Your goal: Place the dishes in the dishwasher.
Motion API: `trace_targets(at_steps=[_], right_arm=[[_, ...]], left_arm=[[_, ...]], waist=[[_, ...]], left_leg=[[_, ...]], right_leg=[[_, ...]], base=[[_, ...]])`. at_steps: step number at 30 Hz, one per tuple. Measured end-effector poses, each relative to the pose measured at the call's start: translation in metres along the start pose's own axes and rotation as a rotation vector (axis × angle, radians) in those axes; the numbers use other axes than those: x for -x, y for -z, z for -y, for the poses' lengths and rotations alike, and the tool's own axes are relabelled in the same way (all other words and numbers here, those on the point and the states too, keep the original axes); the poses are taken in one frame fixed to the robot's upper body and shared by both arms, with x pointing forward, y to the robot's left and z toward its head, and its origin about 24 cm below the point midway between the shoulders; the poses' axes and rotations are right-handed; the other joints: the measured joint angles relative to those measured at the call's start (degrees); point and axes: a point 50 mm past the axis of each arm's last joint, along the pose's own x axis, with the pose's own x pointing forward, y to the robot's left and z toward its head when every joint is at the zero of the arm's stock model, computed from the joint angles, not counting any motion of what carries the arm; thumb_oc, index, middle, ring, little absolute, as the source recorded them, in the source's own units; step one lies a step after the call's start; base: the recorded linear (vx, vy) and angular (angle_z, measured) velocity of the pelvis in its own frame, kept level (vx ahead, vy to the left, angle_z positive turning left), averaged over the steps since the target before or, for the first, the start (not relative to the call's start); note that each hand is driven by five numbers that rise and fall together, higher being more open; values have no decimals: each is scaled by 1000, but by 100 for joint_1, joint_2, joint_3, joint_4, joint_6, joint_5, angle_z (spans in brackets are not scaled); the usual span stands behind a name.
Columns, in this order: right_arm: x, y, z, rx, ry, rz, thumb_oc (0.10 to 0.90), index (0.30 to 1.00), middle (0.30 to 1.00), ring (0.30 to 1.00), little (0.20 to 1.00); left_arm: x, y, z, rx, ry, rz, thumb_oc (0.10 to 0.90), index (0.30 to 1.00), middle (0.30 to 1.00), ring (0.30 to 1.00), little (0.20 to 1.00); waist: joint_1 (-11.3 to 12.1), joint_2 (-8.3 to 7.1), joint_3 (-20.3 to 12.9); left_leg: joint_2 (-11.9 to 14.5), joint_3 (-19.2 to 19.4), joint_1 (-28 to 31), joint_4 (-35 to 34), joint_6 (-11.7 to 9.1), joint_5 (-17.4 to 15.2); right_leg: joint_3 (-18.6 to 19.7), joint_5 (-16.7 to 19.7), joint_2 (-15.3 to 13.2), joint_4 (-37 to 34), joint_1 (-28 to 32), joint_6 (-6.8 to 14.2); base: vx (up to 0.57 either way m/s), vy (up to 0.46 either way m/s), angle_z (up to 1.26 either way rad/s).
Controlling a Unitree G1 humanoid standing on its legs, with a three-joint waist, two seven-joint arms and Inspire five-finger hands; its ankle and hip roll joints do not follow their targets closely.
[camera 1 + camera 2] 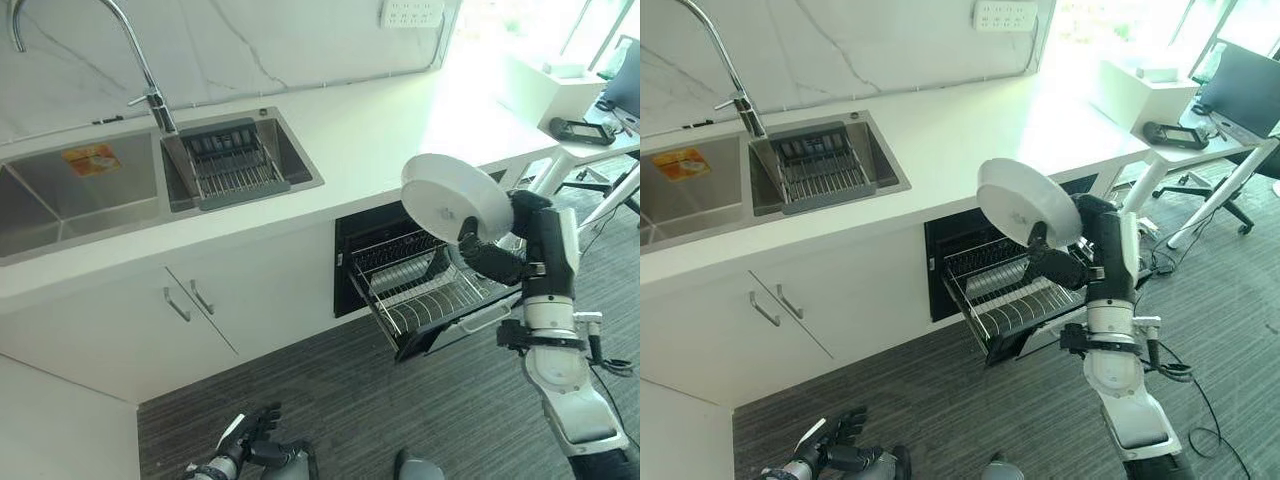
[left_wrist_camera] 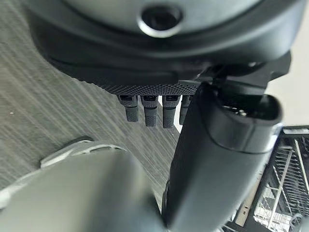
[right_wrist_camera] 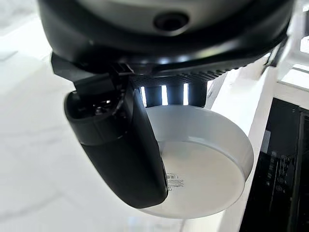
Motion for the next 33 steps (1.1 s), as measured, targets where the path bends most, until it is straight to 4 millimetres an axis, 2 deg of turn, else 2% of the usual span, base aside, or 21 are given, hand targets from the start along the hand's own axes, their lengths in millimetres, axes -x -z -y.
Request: trace_targets(at_steps=[2, 3, 4, 5, 7, 8, 13, 17, 21, 25, 29, 31, 33], right_arm=[[-16, -7, 0, 92, -38, 73, 400, 300, 300, 300, 300], [-25, -7, 0, 127, -43, 92, 400, 300, 300, 300, 300], [-32, -3, 2, 178, -43, 94, 400, 300, 300, 300, 300], [-33, -1, 7, 231, -39, 95, 400, 300, 300, 300, 300], [-34, 4, 14, 323, -47, 92, 400, 300, 300, 300, 300], [-33, 15, 16, 379, -44, 63, 400, 300, 300, 300, 300], [-30, 40, 22, 483, -68, -31, 400, 300, 300, 300, 300], [-23, 62, 12, 632, -191, -57, 400, 300, 300, 300, 300], [-18, 80, -4, 753, -308, -39, 400, 300, 300, 300, 300], [-15, 97, -7, 814, -311, -72, 400, 300, 300, 300, 300], [-20, 98, -7, 851, -279, -45, 400, 300, 300, 300, 300], [-29, 94, -7, 861, -253, -12, 400, 300, 300, 300, 300], [-39, 94, -2, 890, -213, -6, 400, 300, 300, 300, 300]], left_arm=[[-6, -7, -7, 1, -23, 7, 800, 900, 900, 900, 900], [-6, -2, -6, 17, -33, -12, 800, 900, 900, 900, 900], [-7, 0, -4, 51, -59, -21, 800, 900, 900, 900, 900], [-8, 2, -1, 74, -72, -23, 800, 900, 900, 900, 900], [1, 17, 6, 124, -100, -36, 800, 900, 900, 900, 900], [3, 18, 9, 135, -113, -27, 800, 900, 900, 900, 900], [2, 19, 8, 121, -107, -25, 800, 900, 900, 900, 900], [3, 22, 4, 113, -115, -39, 800, 900, 900, 900, 900], [6, 24, -4, 92, -128, -49, 800, 900, 900, 900, 900], [9, 28, -7, 75, -129, -65, 800, 900, 900, 900, 900], [13, 33, -11, 12, -116, -87, 800, 900, 900, 900, 900], [15, 35, -12, 7, -120, -96, 800, 900, 900, 900, 900], [15, 34, -10, 1, -111, -94, 800, 900, 900, 900, 900]], waist=[[99, 18, 105], [117, 13, 117], [137, -24, 112], [163, -22, 115], [252, -1, 116], [284, 47, 104], [293, 166, 103], [311, 254, 98], [492, 269, 94], [668, 275, 93], [813, 305, 102], [812, 362, 108], [853, 485, 162]], left_leg=[[209, -28, -46, -103, -130, 167], [285, -75, -30, -202, -265, 278], [326, -117, 11, -356, -314, 361], [358, -220, -6, -449, -358, 414], [408, -277, 90, -796, -433, 616], [409, -293, 135, -866, -462, 646], [303, -354, 149, -913, -476, 722], [235, -406, 276, -976, -455, 710], [221, -427, 304, -979, -439, 695], [160, -552, 278, -975, -442, 710], [108, -633, 188, -969, -420, 736], [85, -691, 134, -965, -412, 742], [44, -725, 89, -972, -381, 771]], right_leg=[[-385, 103, 88, -70, -37, -115], [-400, 124, 200, -23, -34, -152], [-460, 69, 256, -50, -23, -232], [-564, 23, 303, -41, -26, -310], [-724, -92, 358, 35, -37, -412], [-772, -162, 358, 103, -21, -411], [-844, -215, 255, 214, 1, -438], [-908, -249, 197, 161, 173, -382], [-932, -293, 172, 189, 196, -372], [-1040, -300, 123, 200, 239, -362], [-1143, -313, 67, 208, 231, -340], [-1158, -315, 46, 223, 181, -337], [-1199, -317, 3, 247, 155, -330]], base=[[-10, -239, -13], [31, -196, -4], [28, -105, 22], [21, -99, 35], [31, -117, 31], [27, -96, 28], [12, -37, 11], [-4, -30, 10], [5, -14, 3], [7, -37, 14], [-8, -25, 15], [-15, -9, 9], [-17, -8, 12]])
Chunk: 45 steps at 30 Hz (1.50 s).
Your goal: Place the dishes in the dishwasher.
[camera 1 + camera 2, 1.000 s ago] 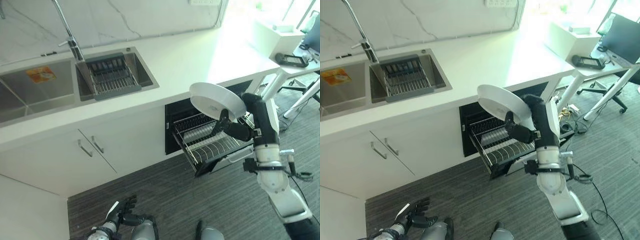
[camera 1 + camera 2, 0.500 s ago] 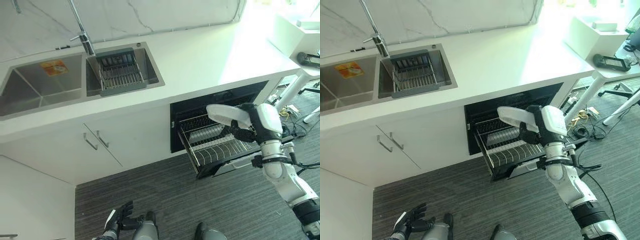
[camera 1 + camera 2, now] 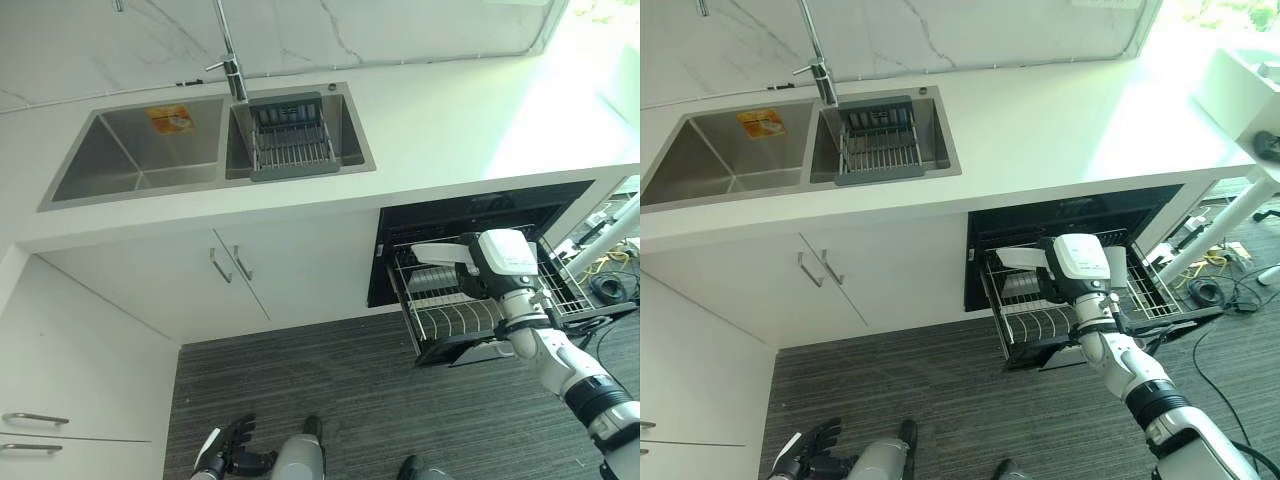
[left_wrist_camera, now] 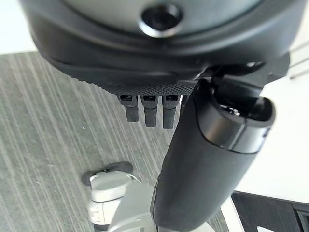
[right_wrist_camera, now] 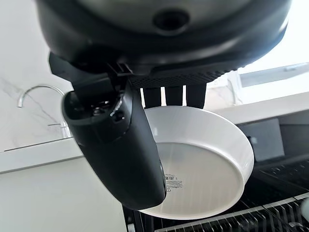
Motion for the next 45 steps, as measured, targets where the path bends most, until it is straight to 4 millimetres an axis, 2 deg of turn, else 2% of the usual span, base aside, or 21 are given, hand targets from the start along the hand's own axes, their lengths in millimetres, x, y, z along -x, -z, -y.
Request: trace_targets(at_steps=[2, 6, 9, 13, 21, 24, 25, 27, 28, 31, 34, 35, 36, 38, 40, 43, 45], right_arm=[[-8, 11, 6, 42, 32, -39, 400, 300, 300, 300, 300], [-12, 25, 10, 97, 50, -90, 400, 300, 300, 300, 300], [-18, 33, 18, 127, 67, -118, 400, 300, 300, 300, 300], [-21, 53, 29, 196, 70, -191, 400, 300, 300, 300, 300], [-33, 52, 41, 219, 104, -174, 400, 300, 300, 300, 300], [-46, 53, 57, 255, 143, -178, 400, 300, 300, 300, 300], [-54, 52, 70, 266, 185, -170, 400, 300, 300, 300, 300], [-69, 50, 96, 296, 256, -168, 400, 300, 300, 300, 300], [-71, 52, 101, 309, 269, -189, 400, 300, 300, 300, 300], [-69, 59, 102, 325, 257, -215, 400, 300, 300, 300, 300], [-69, 65, 103, 340, 153, -242, 406, 309, 309, 309, 309], [-71, 66, 105, 322, 121, -254, 723, 785, 785, 785, 785], [-74, 66, 108, 294, 92, -274, 800, 900, 900, 900, 900], [-74, 71, 106, 241, 7, -324, 800, 900, 900, 900, 900], [-66, 78, 93, 185, -112, -378, 800, 900, 900, 900, 900], [-64, 80, 90, 141, -152, -390, 800, 900, 900, 900, 900], [-65, 79, 88, 107, -178, -394, 800, 900, 900, 900, 900]], left_arm=[[-1, -3, 3, -10, 13, 10, 800, 900, 900, 900, 900], [-4, -8, 4, -26, 14, 34, 800, 900, 900, 900, 900], [-10, -22, 7, -47, 28, 81, 800, 900, 900, 900, 900], [-15, -52, 7, -29, 12, 213, 800, 900, 900, 900, 900], [-15, -67, -10, -63, -64, 280, 800, 900, 900, 900, 900], [-18, -83, -12, -63, -67, 338, 800, 900, 900, 900, 900], [-17, -89, -14, -53, -68, 361, 800, 900, 900, 900, 900], [-15, -98, -17, -58, -71, 404, 800, 900, 900, 900, 900], [-15, -99, -19, -60, -80, 414, 800, 900, 900, 900, 900], [-11, -111, -24, -82, -80, 462, 800, 900, 900, 900, 900], [-8, -121, -27, -95, -78, 501, 800, 900, 900, 900, 900], [-7, -124, -28, -100, -75, 512, 800, 900, 900, 900, 900], [-6, -127, -28, -103, -73, 525, 800, 900, 900, 900, 900], [-6, -130, -28, -105, -69, 534, 800, 900, 900, 900, 900], [-6, -128, -28, -107, -68, 514, 800, 900, 900, 900, 900], [-6, -129, -29, -113, -66, 507, 800, 900, 900, 900, 900], [-6, -131, -31, -118, -65, 507, 800, 900, 900, 900, 900]], waist=[[83, 125, 18], [113, 173, 72], [124, 258, 300], [222, 388, 718], [223, 481, 957], [237, 580, 1191], [225, 619, 1337], [233, 656, 1399], [249, 648, 1481], [233, 620, 1499], [219, 619, 1499], [217, 618, 1499], [217, 616, 1497], [224, 601, 1493], [227, 593, 1495], [234, 579, 1489], [230, 512, 1458]], left_leg=[[-29, -10, -112, -6, 40, 14], [-81, -63, -332, -15, 18, 129], [-99, -138, -415, -11, 28, 164], [-123, -158, -644, -17, 30, 226], [-188, -151, -903, -75, 59, 292], [-213, -151, -1091, -90, 80, 353], [-218, -143, -1127, -90, 86, 375], [-222, -138, -1392, -96, 83, 447], [-209, -148, -1379, -100, 73, 458], [-203, -166, -1380, -147, 72, 521], [-203, -162, -1418, -294, 66, 644], [-198, -161, -1413, -292, 65, 652], [-195, -162, -1412, -292, 66, 662], [-191, -162, -1412, -291, 70, 674], [-197, -157, -1412, -290, 76, 684], [-198, -144, -1379, -290, 78, 690], [-198, -140, -1375, -280, 83, 696]], right_leg=[[0, 8, -28, 21, -118, 22], [-62, 17, -46, 87, -333, 15], [-106, 20, -58, 116, -390, 11], [-137, 35, -71, 162, -610, -11], [-97, 43, -144, 271, -954, -6], [-80, 44, -190, 376, -1187, -10], [-56, 47, -199, 410, -1250, -14], [-15, 57, -205, 513, -1576, -35], [-17, 49, -192, 531, -1568, -49], [-23, 58, -186, 541, -1585, -61], [-12, 76, -191, 589, -1708, -91], [-9, 80, -188, 600, -1709, -96], [-9, 87, -187, 604, -1709, -107], [-10, 101, -187, 606, -1708, -117], [-9, 121, -188, 600, -1705, -118], [-9, 134, -187, 601, -1669, -123], [2, 151, -191, 601, -1669, -122]], base=[[-34, -38, 5], [-62, -27, 10], [-57, -21, 9], [-57, -27, 4], [-24, -21, 0], [-64, -47, 2], [-74, -57, -3], [-63, -94, -3], [-60, -126, 0], [-26, -92, 3], [-26, -57, 0], [-38, -55, 0], [-31, -43, 0], [-19, -34, 1], [-5, -16, 0], [0, 0, 0], [-10, 15, -1]])
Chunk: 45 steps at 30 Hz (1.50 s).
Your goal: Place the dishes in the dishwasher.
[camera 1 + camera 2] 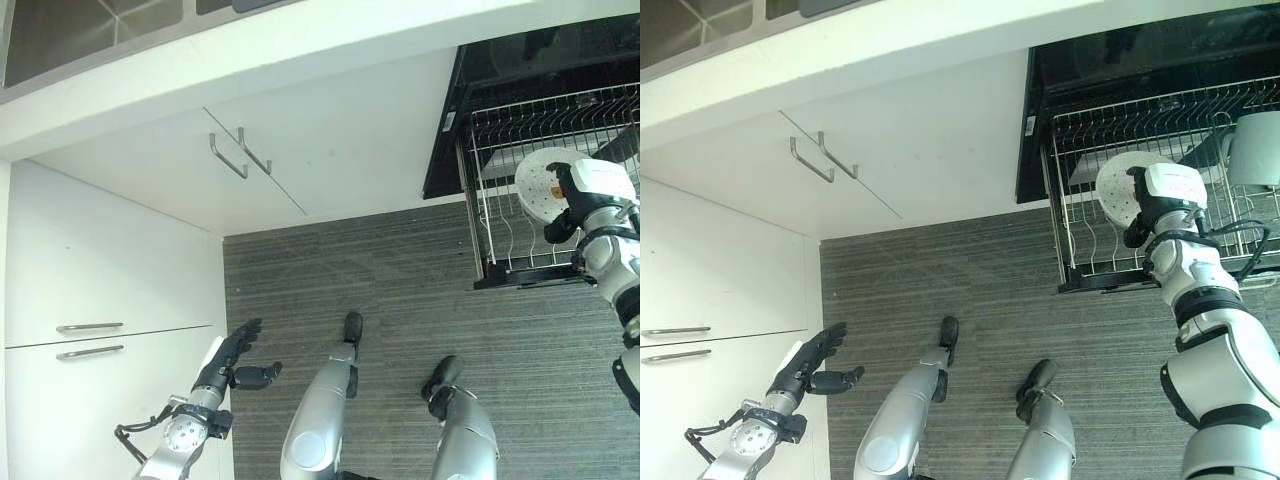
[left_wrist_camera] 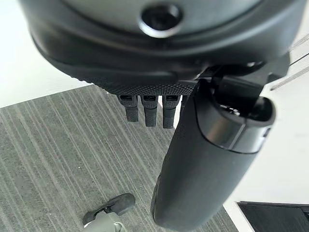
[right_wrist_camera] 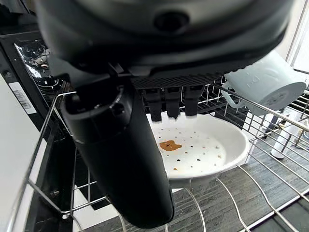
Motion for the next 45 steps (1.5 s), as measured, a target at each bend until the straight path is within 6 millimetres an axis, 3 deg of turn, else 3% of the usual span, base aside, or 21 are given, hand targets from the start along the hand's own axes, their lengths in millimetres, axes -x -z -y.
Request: trace_targets(at_steps=[10, 14, 19, 22, 24, 28, 31, 33, 34, 36, 38, 41, 45], right_arm=[[-2, -2, 6, -186, 29, -35, 800, 900, 900, 900, 900], [-2, -17, 11, -321, 53, 29, 800, 900, 900, 900, 900], [9, -29, 4, -419, 38, 131, 800, 900, 900, 900, 900], [31, -27, -17, -449, 5, 178, 800, 900, 900, 900, 900], [48, -12, -33, -494, 13, 134, 800, 900, 900, 900, 900], [82, 19, -69, -586, -1, -39, 800, 900, 900, 900, 900], [122, 37, -107, -691, -27, -227, 800, 900, 900, 900, 900], [167, 52, -152, -667, -198, -391, 800, 900, 900, 900, 900], [176, 55, -160, -663, -231, -414, 800, 900, 900, 900, 900], [196, 53, -194, -747, -347, -555, 800, 900, 900, 900, 900], [214, 56, -215, -771, -458, -657, 800, 900, 900, 900, 900], [234, 68, -231, -780, -563, -792, 800, 900, 900, 900, 900], [228, 68, -240, -772, -606, -845, 800, 900, 900, 900, 900]], left_arm=[[2, 4, -1, -4, 8, -35, 800, 900, 900, 900, 900], [5, 9, -8, 2, -20, -71, 800, 900, 900, 900, 900], [11, 19, -20, 13, -65, -123, 800, 900, 900, 900, 900], [19, 29, -24, 30, -95, -172, 800, 900, 900, 900, 900], [22, 37, -19, 48, -102, -199, 800, 900, 900, 900, 900], [36, 59, -12, 92, -148, -288, 800, 900, 900, 900, 900], [41, 69, -5, 138, -187, -328, 800, 900, 900, 900, 900], [44, 76, 4, 159, -200, -366, 800, 900, 900, 900, 900], [45, 77, 5, 147, -192, -371, 800, 900, 900, 900, 900], [52, 87, 11, 147, -183, -431, 800, 900, 900, 900, 900], [54, 86, 12, 143, -168, -435, 800, 900, 900, 900, 900], [54, 80, 7, 110, -150, -422, 800, 900, 900, 900, 900], [58, 90, 13, 93, -121, -486, 800, 900, 900, 900, 900]], waist=[[-9, -200, -96], [-34, -651, -325], [-189, -915, -473], [-343, -1030, -561], [-396, -1086, -628], [-771, -1231, -965], [-1003, -1230, -1025], [-1338, -1142, -1156], [-1421, -1093, -1192], [-1411, -1102, -1465], [-1383, -1067, -1567], [-1241, -972, -1581], [-1082, -943, -1576]], left_leg=[[30, 7, 36, -14, 44, 16], [89, 97, 139, 9, 65, -9], [113, 155, 373, 108, 94, -189], [123, 217, 533, 302, 127, -412], [125, 344, 677, 433, 172, -577], [132, 504, 742, 678, 196, -837], [193, 642, 956, 843, 168, -1050], [232, 738, 1006, 898, 143, -1128], [263, 743, 1034, 898, 154, -1154], [346, 830, 1184, 873, 108, -1171], [353, 840, 1203, 845, 90, -1165], [335, 819, 1262, 721, 84, -1071], [348, 756, 1273, 669, 60, -1030]], right_leg=[[21, 91, 21, -96, 55, 23], [69, 188, 105, -246, 189, -2], [88, 241, 145, -489, 547, 37], [136, 267, 171, -638, 830, 79], [276, 270, 181, -714, 976, 96], [451, 303, 183, -845, 1104, 187], [597, 305, 220, -895, 1304, 251], [711, 303, 244, -895, 1333, 263], [710, 300, 263, -896, 1330, 255], [824, 233, 316, -871, 1346, 193], [831, 184, 320, -850, 1377, 226], [825, 186, 316, -830, 1390, 223], [763, 176, 337, -816, 1411, 208]], base=[[-16, 8, 0], [-4, 44, -11], [23, 69, -6], [69, 106, -12], [92, 96, -26], [82, 81, -24], [97, 53, -28], [72, 30, -28], [88, 42, -23], [74, 39, -23], [52, 24, -5], [44, -14, 4], [37, -39, 7]])
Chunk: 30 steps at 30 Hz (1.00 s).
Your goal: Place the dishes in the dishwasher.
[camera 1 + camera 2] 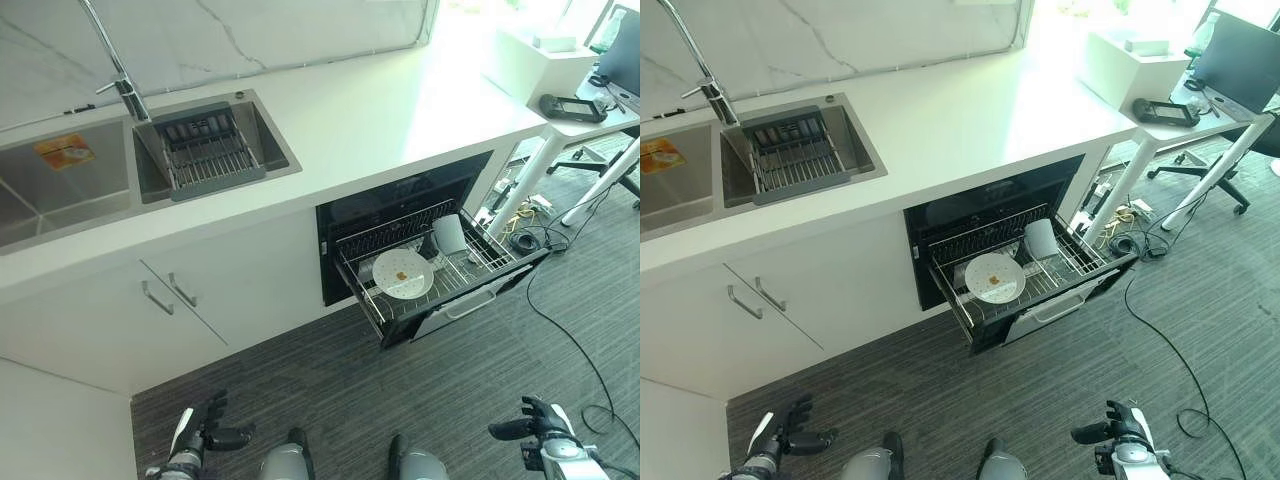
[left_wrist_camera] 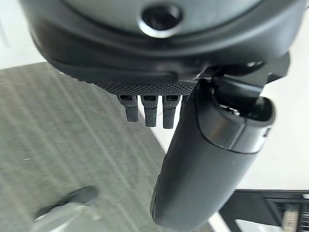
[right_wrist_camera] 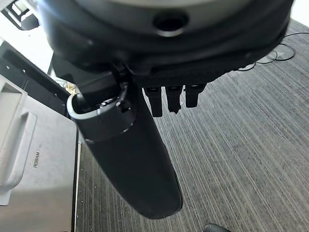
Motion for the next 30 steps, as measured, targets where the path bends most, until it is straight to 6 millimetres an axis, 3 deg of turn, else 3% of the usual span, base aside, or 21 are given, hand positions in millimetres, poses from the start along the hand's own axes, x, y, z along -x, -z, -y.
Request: trace_targets(at_steps=[3, 8, 15, 17, 19, 24, 30], right_arm=[[-9, -5, 4, -34, 17, -60, 800, 900, 900, 900, 900], [-14, -24, 12, -55, 37, -42, 800, 900, 900, 900, 900], [-17, -71, 45, -135, 85, 7, 800, 900, 900, 900, 900], [-16, -78, 66, -157, 132, 8, 800, 900, 900, 900, 900], [-14, -88, 79, -173, 154, 12, 800, 900, 900, 900, 900], [-4, -118, 116, -247, 203, 23, 800, 900, 900, 900, 900], [8, -131, 146, -300, 247, -34, 800, 900, 900, 900, 900]], left_arm=[[0, 6, 5, -24, 23, -29, 800, 900, 900, 900, 900], [0, 12, 4, -39, 26, -57, 800, 900, 900, 900, 900], [-8, -16, 11, -88, 76, 41, 800, 900, 900, 900, 900], [-9, -32, 15, -98, 96, 99, 800, 900, 900, 900, 900], [-7, -36, 15, -93, 105, 111, 800, 900, 900, 900, 900], [-8, -43, 16, -92, 124, 124, 800, 900, 900, 900, 900], [-8, -55, 19, -73, 139, 167, 800, 900, 900, 900, 900]], waist=[[270, 13, 14], [501, 129, 96], [815, 583, 531], [881, 800, 707], [984, 944, 798], [989, 1249, 1027], [1066, 1280, 1074]], left_leg=[[-14, -110, -14, -82, -3, 62], [-85, -244, -24, -208, -3, 170], [-330, -550, -198, -367, 33, 436], [-421, -714, -299, -436, 63, 484], [-486, -751, -428, -509, 64, 590], [-647, -752, -590, -593, 147, 703], [-841, -753, -680, -664, 258, 757]], right_leg=[[-127, -23, 0, -12, 34, -25], [-311, -67, -56, -17, 94, -13], [-686, -70, -248, 114, 75, 7], [-871, -72, -327, 137, 42, 8], [-912, -79, -399, 186, -87, 10], [-1033, -40, -592, 268, -238, 78], [-1044, 44, -751, 133, -274, 191]], base=[[52, -53, 18], [16, -24, 23], [-33, -7, 31], [-86, 23, 43], [-85, 43, 22], [-45, 75, 18], [-16, 66, 7]])
